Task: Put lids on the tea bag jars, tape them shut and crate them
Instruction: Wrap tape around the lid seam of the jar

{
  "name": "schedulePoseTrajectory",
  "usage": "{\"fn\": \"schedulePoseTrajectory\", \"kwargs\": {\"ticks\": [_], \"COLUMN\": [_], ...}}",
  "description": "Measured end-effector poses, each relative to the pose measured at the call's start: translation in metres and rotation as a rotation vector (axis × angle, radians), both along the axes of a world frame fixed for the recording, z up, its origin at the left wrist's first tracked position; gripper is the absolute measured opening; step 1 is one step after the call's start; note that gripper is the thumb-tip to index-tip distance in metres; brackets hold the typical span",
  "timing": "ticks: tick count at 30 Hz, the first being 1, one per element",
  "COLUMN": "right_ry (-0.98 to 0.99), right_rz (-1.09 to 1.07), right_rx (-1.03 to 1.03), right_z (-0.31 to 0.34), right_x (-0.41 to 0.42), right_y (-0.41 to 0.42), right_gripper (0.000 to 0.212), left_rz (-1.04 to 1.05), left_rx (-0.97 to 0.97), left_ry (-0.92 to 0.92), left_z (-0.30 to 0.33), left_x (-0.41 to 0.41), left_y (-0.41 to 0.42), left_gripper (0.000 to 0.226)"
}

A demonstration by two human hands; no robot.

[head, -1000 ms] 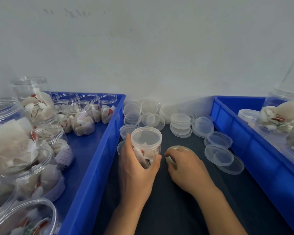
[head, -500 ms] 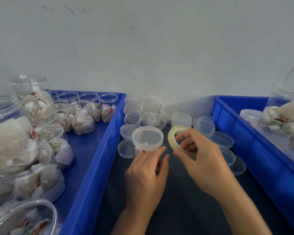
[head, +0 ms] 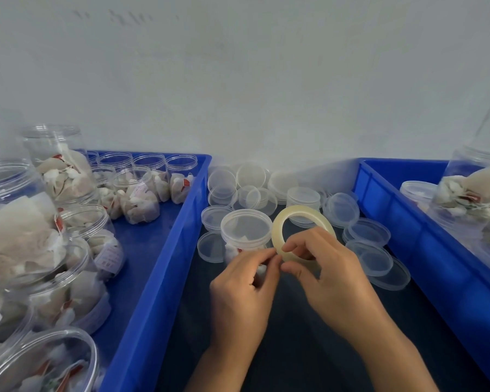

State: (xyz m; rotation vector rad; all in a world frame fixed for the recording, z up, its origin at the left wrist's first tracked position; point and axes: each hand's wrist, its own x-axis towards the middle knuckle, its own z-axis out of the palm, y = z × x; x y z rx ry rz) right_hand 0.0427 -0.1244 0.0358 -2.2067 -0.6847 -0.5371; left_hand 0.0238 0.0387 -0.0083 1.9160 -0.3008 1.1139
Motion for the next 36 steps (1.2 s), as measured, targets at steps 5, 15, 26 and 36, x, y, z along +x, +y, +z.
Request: {"fn": "schedulePoseTrajectory", "kwargs": {"ticks": [5, 15, 26, 36], "right_ry": [-0.016, 0.004, 0.005, 0.019], "right_rz": [0.032, 0.031, 0.02, 0.029], "right_rx": [0.009, -0.004, 0.004, 0.099], "right_z": [0.0, -0.002, -0.008, -0.012], "right_x": [0.001, 0.002, 0.006, 0.009], "right_y": [-0.005, -0.006, -0.006, -0.005], "right_gripper": [0.041, 0.042, 0.042, 0.033], "left_rz": [-0.022, -0.07, -0.017, -0.03], "left_rx": [0.039, 0.063, 0.139, 0.105], "left_ry": [0.014, 0.051, 0.071, 0.074], "left_z": [-0.001, -0.001, -0.002, -0.004], "left_x": [0.0, 0.005, 0.006, 0.004], "left_y": [0.002, 0.007, 0.007, 0.004], "left_gripper": [0.014, 0.008, 0.007, 0.024]}}
